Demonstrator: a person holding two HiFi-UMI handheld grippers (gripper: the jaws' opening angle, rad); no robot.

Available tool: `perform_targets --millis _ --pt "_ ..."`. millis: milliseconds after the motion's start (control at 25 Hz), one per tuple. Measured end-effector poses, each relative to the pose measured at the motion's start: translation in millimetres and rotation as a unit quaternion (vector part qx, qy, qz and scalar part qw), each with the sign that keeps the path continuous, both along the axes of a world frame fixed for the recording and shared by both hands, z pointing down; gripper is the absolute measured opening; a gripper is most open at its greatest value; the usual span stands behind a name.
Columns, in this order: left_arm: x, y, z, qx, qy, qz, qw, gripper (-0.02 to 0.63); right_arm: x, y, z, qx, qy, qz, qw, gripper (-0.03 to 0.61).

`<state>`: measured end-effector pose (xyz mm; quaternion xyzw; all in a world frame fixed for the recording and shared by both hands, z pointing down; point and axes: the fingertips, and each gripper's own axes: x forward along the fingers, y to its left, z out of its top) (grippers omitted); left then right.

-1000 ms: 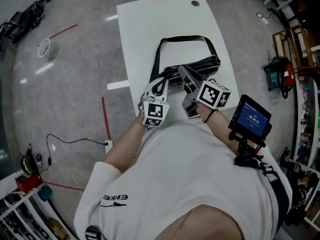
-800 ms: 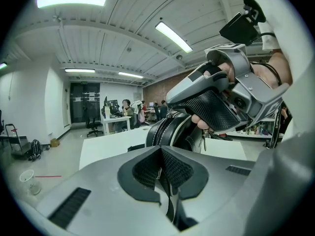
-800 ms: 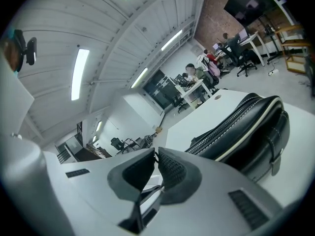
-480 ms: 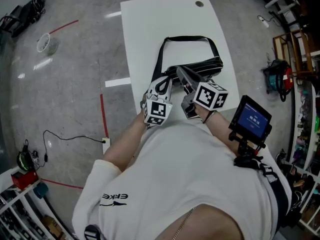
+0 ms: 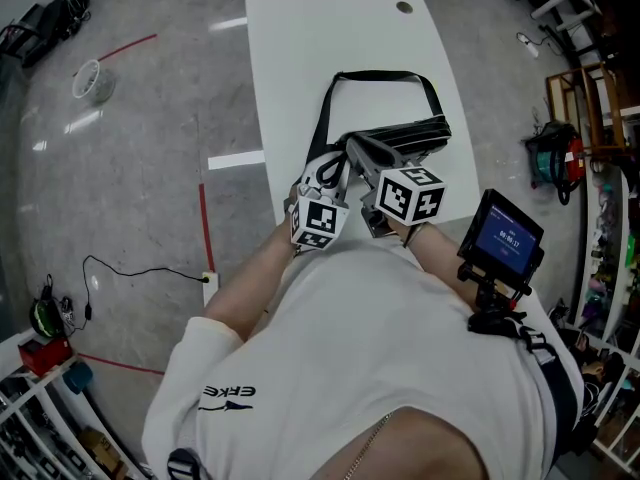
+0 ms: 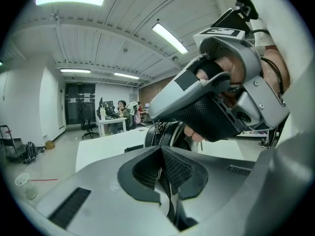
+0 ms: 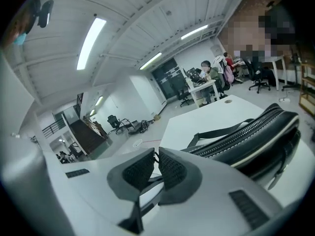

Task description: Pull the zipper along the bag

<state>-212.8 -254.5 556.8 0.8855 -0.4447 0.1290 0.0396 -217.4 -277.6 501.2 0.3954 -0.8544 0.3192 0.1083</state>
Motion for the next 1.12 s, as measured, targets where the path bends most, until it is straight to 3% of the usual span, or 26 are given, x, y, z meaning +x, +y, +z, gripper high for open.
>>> perform_targets --millis 520,1120 --pt "5 -1 2 0.003 0.008 0.006 0.9999 0.002 -6 2 12 0.024 0.090 -0.048 0.994 0.021" --pt "8 -6 8 -0.009 0.003 0.009 0.9999 0.003 -2 -5 11 0.023 0.090 -0.047 0.995 0.023"
